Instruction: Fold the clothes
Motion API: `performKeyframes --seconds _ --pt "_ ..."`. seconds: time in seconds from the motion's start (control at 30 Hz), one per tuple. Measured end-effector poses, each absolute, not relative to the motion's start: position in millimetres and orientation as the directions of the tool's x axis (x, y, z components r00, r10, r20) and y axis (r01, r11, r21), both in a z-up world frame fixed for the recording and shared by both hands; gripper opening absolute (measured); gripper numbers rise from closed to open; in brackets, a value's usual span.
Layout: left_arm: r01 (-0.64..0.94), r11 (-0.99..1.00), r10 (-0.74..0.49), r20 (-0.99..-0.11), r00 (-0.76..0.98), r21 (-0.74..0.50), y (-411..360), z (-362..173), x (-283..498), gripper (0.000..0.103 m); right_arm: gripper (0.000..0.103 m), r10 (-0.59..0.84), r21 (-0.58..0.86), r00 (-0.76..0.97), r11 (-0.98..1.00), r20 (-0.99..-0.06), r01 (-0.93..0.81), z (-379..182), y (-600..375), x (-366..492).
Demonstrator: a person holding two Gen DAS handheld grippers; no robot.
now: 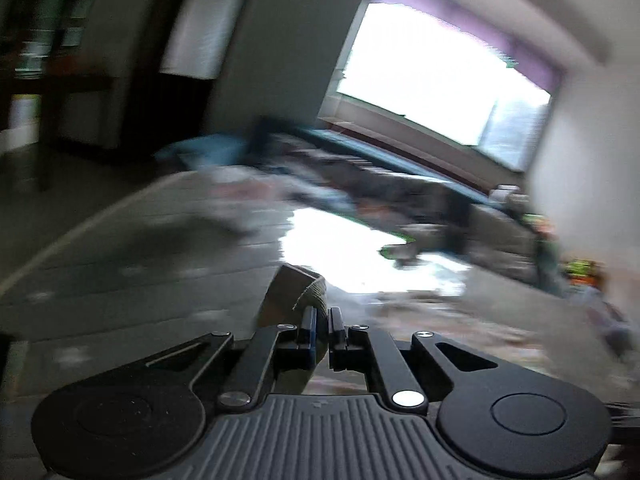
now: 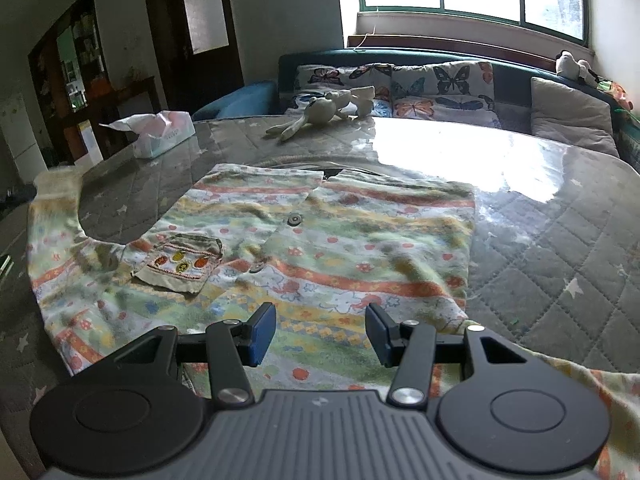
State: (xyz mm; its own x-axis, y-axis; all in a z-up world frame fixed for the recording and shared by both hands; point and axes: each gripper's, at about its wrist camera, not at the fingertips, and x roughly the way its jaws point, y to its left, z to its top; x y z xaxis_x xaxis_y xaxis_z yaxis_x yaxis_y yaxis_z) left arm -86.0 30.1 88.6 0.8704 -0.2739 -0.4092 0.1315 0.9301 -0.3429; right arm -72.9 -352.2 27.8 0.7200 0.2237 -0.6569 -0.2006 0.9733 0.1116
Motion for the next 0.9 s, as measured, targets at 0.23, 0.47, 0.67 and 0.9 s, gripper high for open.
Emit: performKeyframes --seconds 0.23,0.47,0.67,0.9 --pt "0.434 0.811 -0.570 -0.366 0.736 -0.392 -65 91 -86 0.006 0.050 0.205 0.128 0.738 0.979 -0.643 -0.160 30 -366 -79" --pt "0.588 0.710 -0.700 -0.479 0.530 -0.387 -116 61 -96 0.007 0.048 0.218 0.170 0.743 0.975 -0.633 -0.140 34 -378 -85" --pt "0.536 0.788 -0.609 -0.516 0.602 -0.304 -86 58 -106 0.012 0.044 0.321 0.220 0.704 0.947 -0.633 -0.235 38 -358 -84" --pt "0.368 0.910 -0.412 -0.540 0.734 -0.193 -36 54 -97 0.049 0.040 0.413 0.222 0.635 0.906 -0.653 -0.360 31 -312 -64"
